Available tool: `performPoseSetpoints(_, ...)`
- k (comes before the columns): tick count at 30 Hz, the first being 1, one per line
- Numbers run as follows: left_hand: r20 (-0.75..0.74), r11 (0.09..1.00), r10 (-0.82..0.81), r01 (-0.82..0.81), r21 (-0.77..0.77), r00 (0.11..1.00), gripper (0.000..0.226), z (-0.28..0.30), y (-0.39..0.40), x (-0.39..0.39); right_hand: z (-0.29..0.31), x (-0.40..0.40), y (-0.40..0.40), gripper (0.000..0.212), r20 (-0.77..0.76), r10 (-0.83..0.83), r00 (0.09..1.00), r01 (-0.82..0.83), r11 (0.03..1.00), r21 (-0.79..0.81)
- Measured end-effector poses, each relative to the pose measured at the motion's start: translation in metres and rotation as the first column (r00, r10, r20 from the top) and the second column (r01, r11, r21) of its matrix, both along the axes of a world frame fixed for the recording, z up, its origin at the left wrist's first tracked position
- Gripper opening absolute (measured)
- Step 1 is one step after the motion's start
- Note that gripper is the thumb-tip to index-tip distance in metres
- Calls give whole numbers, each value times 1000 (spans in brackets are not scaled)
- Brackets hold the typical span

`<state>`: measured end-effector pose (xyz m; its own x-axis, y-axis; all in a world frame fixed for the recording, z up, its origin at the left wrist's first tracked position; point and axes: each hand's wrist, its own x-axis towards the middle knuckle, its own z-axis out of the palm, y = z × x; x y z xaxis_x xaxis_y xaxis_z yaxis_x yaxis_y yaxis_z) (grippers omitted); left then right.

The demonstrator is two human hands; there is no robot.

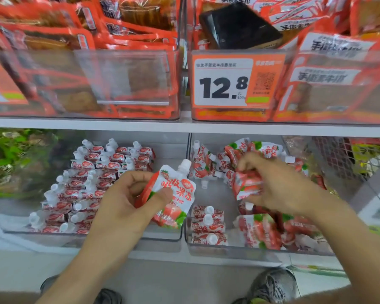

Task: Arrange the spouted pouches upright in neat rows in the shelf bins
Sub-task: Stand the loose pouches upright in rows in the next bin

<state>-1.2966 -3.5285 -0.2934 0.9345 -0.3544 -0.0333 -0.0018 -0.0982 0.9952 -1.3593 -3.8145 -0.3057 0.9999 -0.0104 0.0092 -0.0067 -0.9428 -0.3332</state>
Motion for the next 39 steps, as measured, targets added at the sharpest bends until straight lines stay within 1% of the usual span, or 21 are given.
performPoseSetpoints(3, 22, 999, -35, 35, -1, 999, 41, 4, -12, -3, 12, -35, -24, 58, 113, -59, 992, 59, 998, -1)
performPoseSetpoints(6, 83, 992, -119, 115, 42, 989, 25, 8, -25, -6, 15, -59, -37, 85, 20, -159, 987, 160, 987, -26)
performPoseSetpoints(7, 108, 990, -138, 134, 45, 985, 23, 9, -30, -7, 15, -63, -37, 88, 69, -192, 979, 196, 979, -56)
performPoseSetpoints(8, 132, 986, -166, 161, 43, 977, 23, 11, -36, -8, 16, -64, -34, 82, 174, -222, 959, 233, 971, -45)
performPoseSetpoints(10, 167, 974, -228, 224, 41, 959, 25, 11, -48, -5, 13, -56, -15, 59, 364, -240, 900, 195, 968, 156)
performPoseSetpoints(11, 187, 964, -265, 260, 52, 946, 26, 11, -54, -3, 11, -49, -1, 52, 344, -221, 913, 105, 940, 325)
performPoseSetpoints(13, 203, 941, -339, 330, 75, 919, 32, 9, -65, 2, 6, -33, 25, 57, 198, -77, 977, -72, 756, 651)
performPoseSetpoints(15, 188, 910, -415, 403, 96, 890, 37, 11, -73, 6, 2, -22, 37, 51, 174, -4, 985, -137, 598, 790)
performPoseSetpoints(16, 211, 892, -451, 433, 129, 867, 39, 12, -75, 7, 3, -18, 36, 45, 185, -23, 982, -138, 578, 805)
performPoseSetpoints(18, 381, 871, -481, 380, 312, 789, 49, 12, -75, 10, 6, -10, 29, 36, 217, -101, 971, -118, 586, 801)
performPoseSetpoints(19, 487, 864, -469, 266, 428, 737, 60, 10, -72, 10, 3, -6, 23, 36, 224, -163, 961, -73, 633, 771)
performPoseSetpoints(20, 541, 856, -434, 141, 498, 721, 72, 7, -67, 10, -1, -1, 18, 37, 233, -240, 943, 9, 715, 700)
performPoseSetpoints(22, 521, 829, -364, 13, 559, 772, 85, -3, -54, 6, -13, 10, 16, 36, 281, -324, 903, 149, 851, 503)
performPoseSetpoints(23, 476, 814, -359, 19, 581, 803, 88, -12, -47, 4, -20, 16, 16, 32, 256, -269, 928, 139, 891, 432)
performPoseSetpoints(25, 352, 778, -387, 97, 621, 852, 96, -29, -34, -2, -31, 27, 25, 21, 39, -32, 999, 15, 928, 373)
performPoseSetpoints(27, 313, 784, -377, 121, 609, 872, 97, -42, -26, -5, -46, 37, 31, 19, -170, 114, 979, -45, 930, 364)
performPoseSetpoints(28, 319, 801, -357, 112, 588, 878, 93, -47, -22, -5, -51, 41, 32, 22, -207, 130, 970, -48, 932, 359)
performPoseSetpoints(30, 313, 821, -340, 119, 558, 887, 87, -53, -20, -7, -54, 46, 29, 23, -198, 131, 971, -53, 933, 355)
performPoseSetpoints(33, 267, 857, -316, 153, 493, 910, 81, -56, -17, -7, -49, 51, 25, 14, -236, 186, 954, -84, 920, 383)
performPoseSetpoints(35, 248, 872, -313, 174, 458, 917, 82, -57, -16, -6, -41, 54, 26, 16, -290, 247, 924, -108, 900, 423)
performPoseSetpoints(39, 260, 885, -316, 185, 427, 912, 81, -57, -17, -6, -39, 60, 27, 24, -391, 276, 878, -113, 913, 391)
